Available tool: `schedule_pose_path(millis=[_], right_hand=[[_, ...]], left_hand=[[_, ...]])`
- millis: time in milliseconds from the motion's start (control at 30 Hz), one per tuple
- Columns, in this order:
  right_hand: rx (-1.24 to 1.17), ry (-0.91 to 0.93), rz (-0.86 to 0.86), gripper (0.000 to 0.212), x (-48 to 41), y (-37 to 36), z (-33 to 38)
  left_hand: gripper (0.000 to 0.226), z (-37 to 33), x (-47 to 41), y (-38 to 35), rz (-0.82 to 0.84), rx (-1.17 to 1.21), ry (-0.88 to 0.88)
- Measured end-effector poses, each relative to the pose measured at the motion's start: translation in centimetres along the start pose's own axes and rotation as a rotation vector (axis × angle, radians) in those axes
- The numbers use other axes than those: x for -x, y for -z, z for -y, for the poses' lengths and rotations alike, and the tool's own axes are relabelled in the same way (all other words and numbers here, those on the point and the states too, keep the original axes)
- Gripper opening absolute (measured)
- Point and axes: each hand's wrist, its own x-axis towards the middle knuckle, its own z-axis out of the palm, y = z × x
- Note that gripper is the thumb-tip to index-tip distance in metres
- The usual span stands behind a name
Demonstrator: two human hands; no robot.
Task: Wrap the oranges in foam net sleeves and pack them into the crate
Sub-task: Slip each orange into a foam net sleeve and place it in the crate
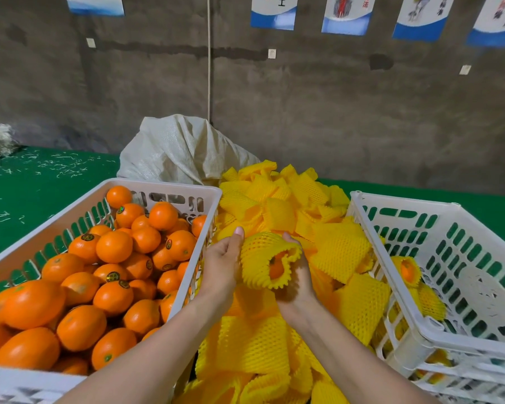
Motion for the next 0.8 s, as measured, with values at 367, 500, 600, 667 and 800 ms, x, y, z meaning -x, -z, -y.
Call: schedule_pose_path(millis=[367,500,600,667,800], right_hand=[[0.051,-0.026,0.139,0.04,1.0,0.3,0.4],[0.206,0.058,0.147,0.047,1.1,0.6,0.1],[0.35,0.18,0.167,0.041,1.8,0.4,0.5],[0.558,0.307,0.089,0.018,1.9,0.6,1.0],[0.72,0.443,0.079,0.022,1.5,1.3,1.1]], left_hand=[[0.048,-0.3,-0.6,0.6,0.161,0.016,0.24],[0.039,0.1,-0.2,0.4,0.176,-0.096,0.074],[0.046,0.0,-0.4,0.6,0.173,-0.081,0.177],[0.061,-0.1,-0.5,1.1,0.303,0.073,0.482],[0.066,-0.4,-0.3,0.9,0.409,0.245,0.731]])
